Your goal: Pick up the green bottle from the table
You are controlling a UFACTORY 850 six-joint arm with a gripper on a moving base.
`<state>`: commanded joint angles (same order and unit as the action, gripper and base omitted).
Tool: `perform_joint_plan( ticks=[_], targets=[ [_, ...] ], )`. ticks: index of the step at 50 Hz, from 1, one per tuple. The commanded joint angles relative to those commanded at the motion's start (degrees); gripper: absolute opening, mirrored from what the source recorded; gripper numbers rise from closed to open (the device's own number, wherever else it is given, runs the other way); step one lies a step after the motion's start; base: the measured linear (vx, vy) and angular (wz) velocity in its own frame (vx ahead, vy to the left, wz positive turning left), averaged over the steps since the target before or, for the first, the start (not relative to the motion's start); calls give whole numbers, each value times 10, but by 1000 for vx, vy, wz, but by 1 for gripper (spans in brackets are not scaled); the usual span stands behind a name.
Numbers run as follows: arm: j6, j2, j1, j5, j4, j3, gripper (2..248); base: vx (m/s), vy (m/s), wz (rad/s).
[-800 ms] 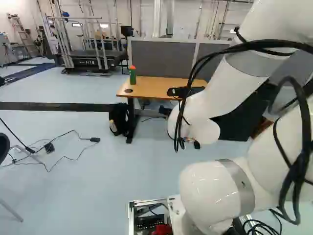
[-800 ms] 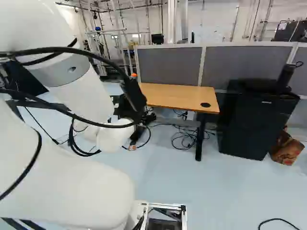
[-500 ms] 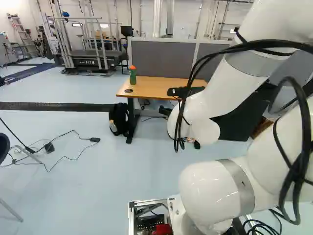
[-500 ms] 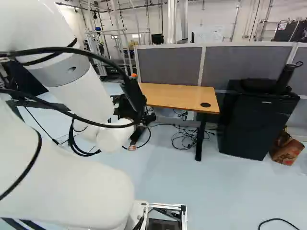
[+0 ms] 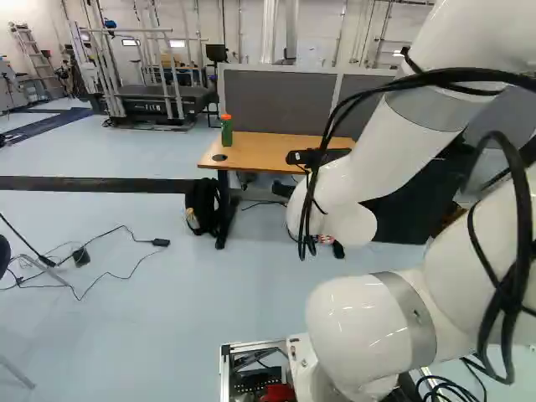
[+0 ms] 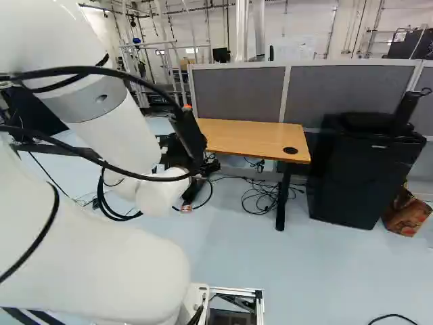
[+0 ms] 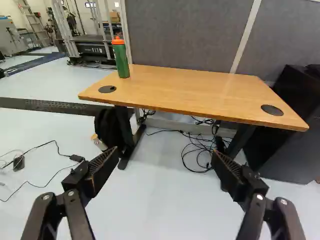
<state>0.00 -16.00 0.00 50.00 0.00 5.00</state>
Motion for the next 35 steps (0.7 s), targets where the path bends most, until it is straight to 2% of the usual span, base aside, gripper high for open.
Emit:
perform_joint_plan(
  ticks=[20, 35],
  targets=[
    [0, 0, 0, 0, 0, 0, 247, 175, 2, -3],
    [0, 0, 0, 0, 0, 0, 247, 128, 24, 104]
  ],
)
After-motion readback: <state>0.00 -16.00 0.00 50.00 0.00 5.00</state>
